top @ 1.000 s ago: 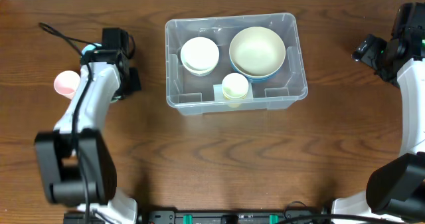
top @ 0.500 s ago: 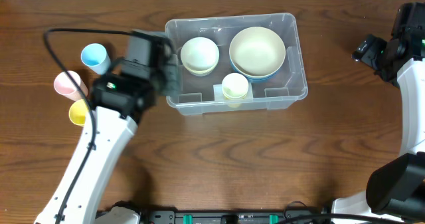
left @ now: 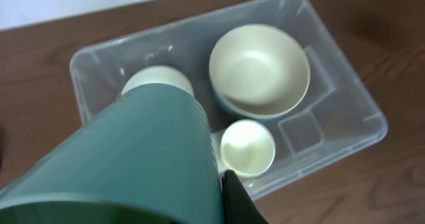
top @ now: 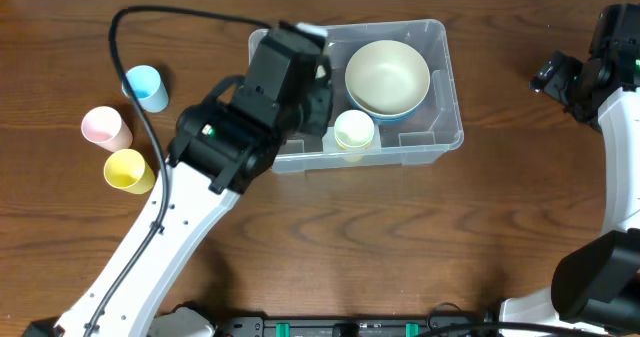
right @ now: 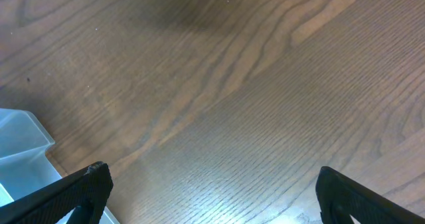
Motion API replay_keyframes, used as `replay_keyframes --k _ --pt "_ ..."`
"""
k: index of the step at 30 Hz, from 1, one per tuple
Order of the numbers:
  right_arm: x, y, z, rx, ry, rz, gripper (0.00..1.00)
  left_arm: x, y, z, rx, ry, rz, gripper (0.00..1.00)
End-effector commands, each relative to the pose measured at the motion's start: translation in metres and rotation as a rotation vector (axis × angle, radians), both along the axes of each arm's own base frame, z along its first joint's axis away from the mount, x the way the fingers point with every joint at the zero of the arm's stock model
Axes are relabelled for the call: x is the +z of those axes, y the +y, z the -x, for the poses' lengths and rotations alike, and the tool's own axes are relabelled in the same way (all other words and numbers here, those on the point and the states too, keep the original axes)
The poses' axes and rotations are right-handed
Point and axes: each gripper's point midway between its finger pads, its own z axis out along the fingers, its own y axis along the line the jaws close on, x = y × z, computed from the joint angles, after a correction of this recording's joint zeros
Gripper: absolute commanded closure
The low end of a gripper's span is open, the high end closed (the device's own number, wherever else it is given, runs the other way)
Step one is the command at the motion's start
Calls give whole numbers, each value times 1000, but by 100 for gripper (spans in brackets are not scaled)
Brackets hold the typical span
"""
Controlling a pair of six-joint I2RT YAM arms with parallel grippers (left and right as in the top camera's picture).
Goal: Pack container
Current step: 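Carry the green cup into the bin and lower it onto the cream cup, then release the green cup and move the left gripper to the blue cup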
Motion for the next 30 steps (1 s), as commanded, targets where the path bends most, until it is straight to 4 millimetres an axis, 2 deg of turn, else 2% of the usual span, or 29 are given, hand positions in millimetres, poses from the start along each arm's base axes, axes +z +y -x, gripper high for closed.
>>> replay_keyframes --k 1,5,9,12,16,20,30 --pt "1 -2 1 -19 -4 -2 1 -7 -18 -11 -11 10 -17 94" --pt "1 -2 1 -19 -4 -2 1 -40 -40 -19 -43 69 -61 94" --pt "1 -2 1 -19 -5 -2 1 -80 -63 -17 -109 143 -127 94" --pt "1 -2 1 -19 -5 -2 1 -96 -75 -12 -145 171 -161 94" --pt "1 -2 1 -19 -4 -2 1 -105 -87 -4 -178 185 -179 94" --pt "1 -2 1 -19 -5 -2 1 -117 -92 4 -199 215 -207 94" --pt "1 -2 1 -19 -4 -2 1 -160 -85 11 -198 329 -295 94"
